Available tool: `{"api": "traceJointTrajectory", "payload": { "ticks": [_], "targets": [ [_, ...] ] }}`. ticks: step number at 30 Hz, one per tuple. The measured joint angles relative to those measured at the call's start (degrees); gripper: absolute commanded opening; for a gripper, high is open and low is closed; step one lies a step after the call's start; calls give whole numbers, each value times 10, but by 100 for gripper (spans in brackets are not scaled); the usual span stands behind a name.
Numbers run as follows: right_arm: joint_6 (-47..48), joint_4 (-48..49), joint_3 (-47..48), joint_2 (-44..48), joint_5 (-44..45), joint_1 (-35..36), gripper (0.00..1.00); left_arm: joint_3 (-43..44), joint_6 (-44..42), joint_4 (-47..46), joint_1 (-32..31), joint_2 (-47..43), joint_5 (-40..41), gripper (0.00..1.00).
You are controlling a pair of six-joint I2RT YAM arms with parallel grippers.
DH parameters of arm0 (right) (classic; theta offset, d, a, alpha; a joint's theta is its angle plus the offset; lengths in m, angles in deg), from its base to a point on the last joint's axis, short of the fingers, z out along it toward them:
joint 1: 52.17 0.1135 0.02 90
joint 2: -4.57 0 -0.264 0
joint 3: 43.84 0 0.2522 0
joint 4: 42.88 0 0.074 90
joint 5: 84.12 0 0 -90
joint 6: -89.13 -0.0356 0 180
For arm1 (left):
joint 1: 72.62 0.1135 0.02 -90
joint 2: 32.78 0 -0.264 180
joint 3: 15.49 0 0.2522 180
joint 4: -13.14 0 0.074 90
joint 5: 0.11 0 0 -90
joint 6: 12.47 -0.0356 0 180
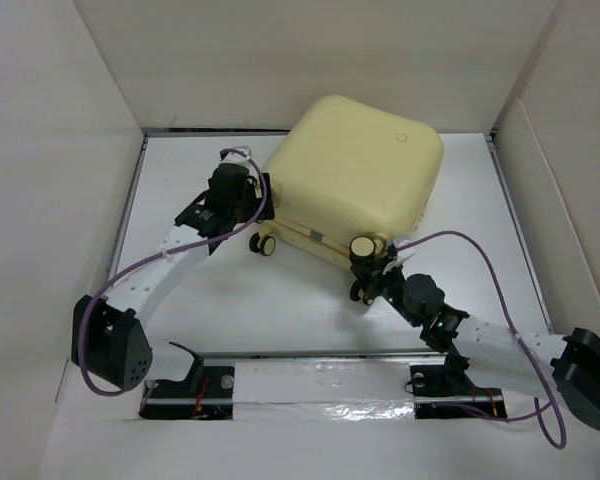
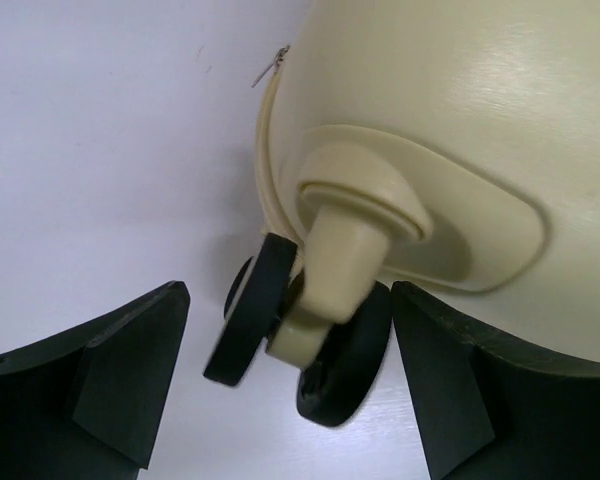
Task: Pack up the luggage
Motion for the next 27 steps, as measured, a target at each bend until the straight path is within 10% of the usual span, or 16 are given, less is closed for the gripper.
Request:
{"api": "traceJointTrajectory", "payload": {
  "ticks": [3, 7, 21, 27],
  "targets": [
    [0, -8, 0, 10, -8, -3, 0, 1, -10, 0, 23, 23, -31, 64],
    [0, -17, 0, 18, -26, -11, 0, 3, -18, -6, 40, 37, -70, 0],
    [7, -95, 8, 62, -95, -93, 0, -115, 48, -143, 9, -28, -107, 0],
    [38, -189, 64, 70, -126, -180, 0, -157, 95, -223, -106, -21, -57, 0]
  ]
}}
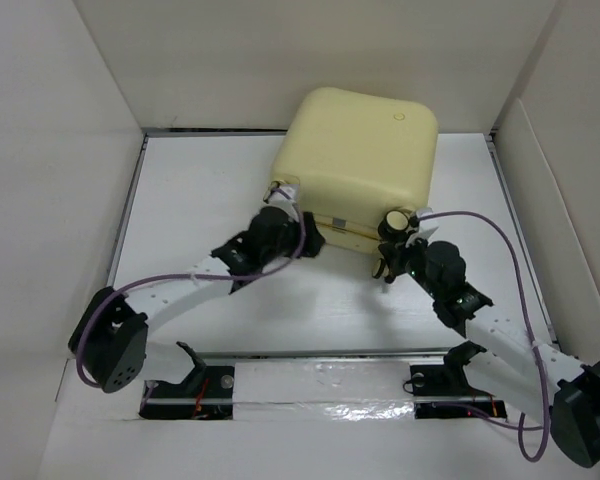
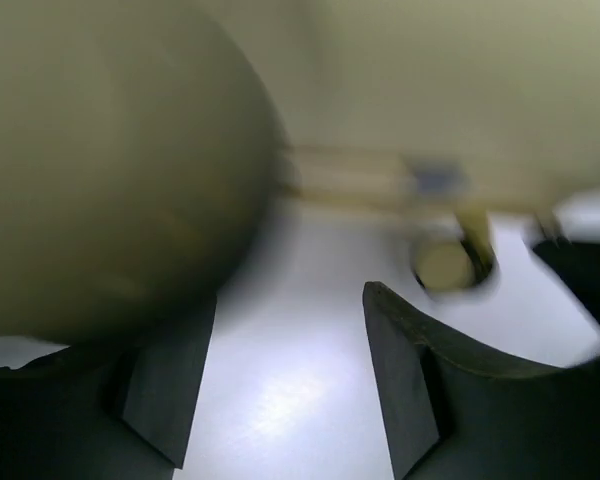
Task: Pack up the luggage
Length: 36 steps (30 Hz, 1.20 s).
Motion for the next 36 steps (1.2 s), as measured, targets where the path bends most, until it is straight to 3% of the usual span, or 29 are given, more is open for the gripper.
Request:
{"api": "traceJointTrajectory", "payload": {
  "ticks": [4, 9, 10, 12, 14, 16, 22, 25, 36],
  "targets": [
    [32, -78, 80, -40, -33, -80, 0, -1, 19, -53, -151, 59, -83, 0],
    [51, -129, 118, -54, -96, -177, 0, 4, 33, -101, -161, 82, -123, 0],
    [53, -135, 117, -52, -98, -192, 0, 8, 33, -104, -158, 82, -123, 7],
    [51, -139, 111, -45, -98, -211, 0, 13, 33, -110, -153, 76, -117, 31],
    [45, -134, 87, -24, -97, -227, 0, 12, 35, -102, -149, 60, -105, 64],
    [35, -131, 51, 9, -107, -245, 0, 6, 38, -85, -139, 24, -94, 75],
    [27, -133, 21, 59, -139, -280, 0, -18, 53, 19, -47, -126, -49, 82],
    [27, -132, 21, 57, -148, -283, 0, -18, 52, 43, -10, -156, -21, 84],
    [19, -95, -2, 57, -187, -288, 0, 20, 32, 74, -25, -51, -22, 84]
  ]
}}
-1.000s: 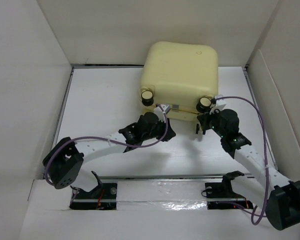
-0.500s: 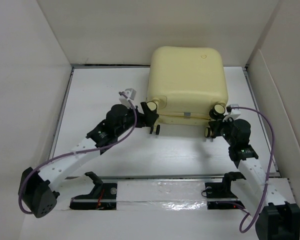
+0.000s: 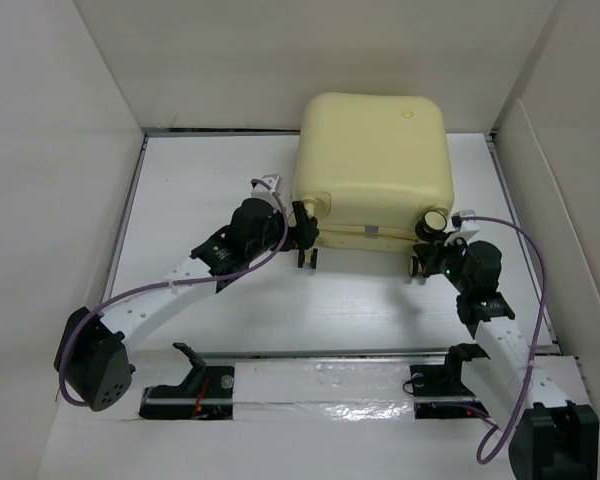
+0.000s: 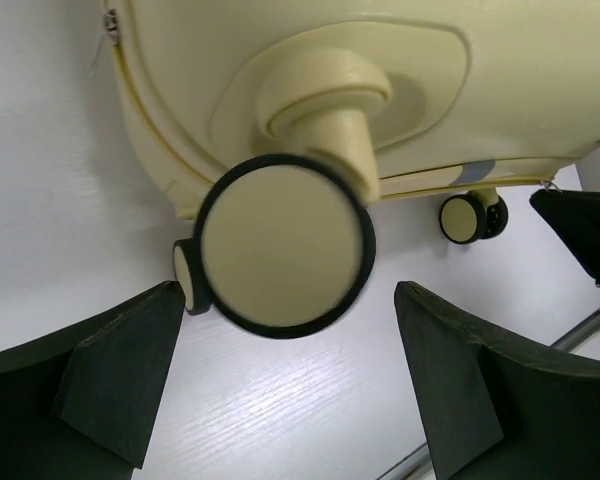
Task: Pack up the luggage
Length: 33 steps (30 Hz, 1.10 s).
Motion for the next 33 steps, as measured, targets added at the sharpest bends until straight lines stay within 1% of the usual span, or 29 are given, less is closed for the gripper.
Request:
{"api": "traceJointTrajectory", "payload": {
  "ticks": [7, 16, 17, 19, 20, 21, 22, 23, 24, 25, 29, 31, 33],
  "targets": [
    [0, 14, -3, -8, -14, -1, 0, 17, -7, -28, -7, 25, -9, 83],
    [0, 28, -5, -16, -20, -2, 0, 42, -16, -37, -7, 76, -11, 70],
    [0, 30, -5, -17, -17, 1, 0, 47, -17, -38, -7, 81, -14, 65],
    [1, 34, -5, -18, -6, 14, 0, 53, -19, -40, -7, 88, -16, 60],
    [1, 34, -5, -18, 2, 21, 0, 58, -19, -41, -6, 95, -16, 51],
    [2, 35, -5, -17, 13, 31, 0, 61, -18, -42, -5, 97, -17, 46],
    [3, 35, -5, -17, 29, 44, 0, 64, -21, -43, -3, 99, -17, 37],
    [3, 35, -5, -15, 44, 55, 0, 66, -22, -43, -3, 100, -17, 14],
    [4, 35, -6, -12, 63, 67, 0, 68, -22, -44, -1, 102, -17, 4],
    [4, 36, -9, -9, 82, 81, 0, 69, -22, -45, 0, 104, -18, 0],
    [-4, 62, -33, 9, 172, 153, 0, 70, -20, -68, 3, 108, -30, 0],
    [-9, 90, -50, 14, 225, 209, 0, 67, -13, -79, 3, 109, -42, 0],
    [-8, 128, -60, -8, 282, 263, 0, 61, -4, -88, 3, 108, -46, 0]
  ]
}}
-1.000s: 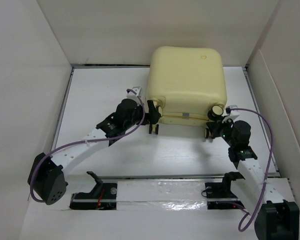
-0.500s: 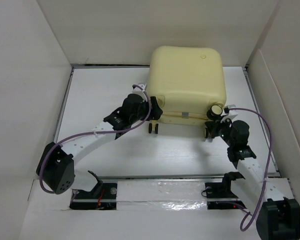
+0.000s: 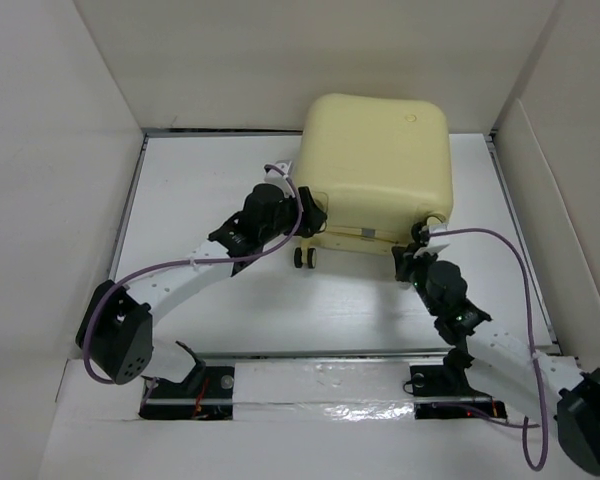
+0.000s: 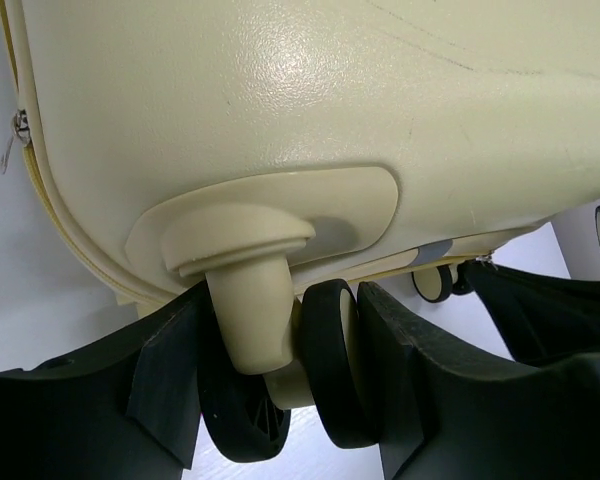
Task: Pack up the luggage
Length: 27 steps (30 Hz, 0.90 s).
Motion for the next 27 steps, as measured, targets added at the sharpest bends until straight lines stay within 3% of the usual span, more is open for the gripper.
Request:
{"api": "traceJointTrajectory", "payload": {
  "ticks": [4, 8, 17, 27],
  "targets": [
    [3, 70, 21, -98, 89, 92, 0, -1, 8, -11, -15, 8, -1, 0],
    [-2, 116, 66, -190, 104, 155, 0, -2, 27, -25, -26, 12, -17, 0],
    [-45, 203, 125, -332, 57, 233, 0, -27, 90, -66, -48, 14, -104, 0],
    [-110, 444, 207, -564, -24, 241, 3, -169, 124, -145, 38, -106, -89, 0]
  ]
}}
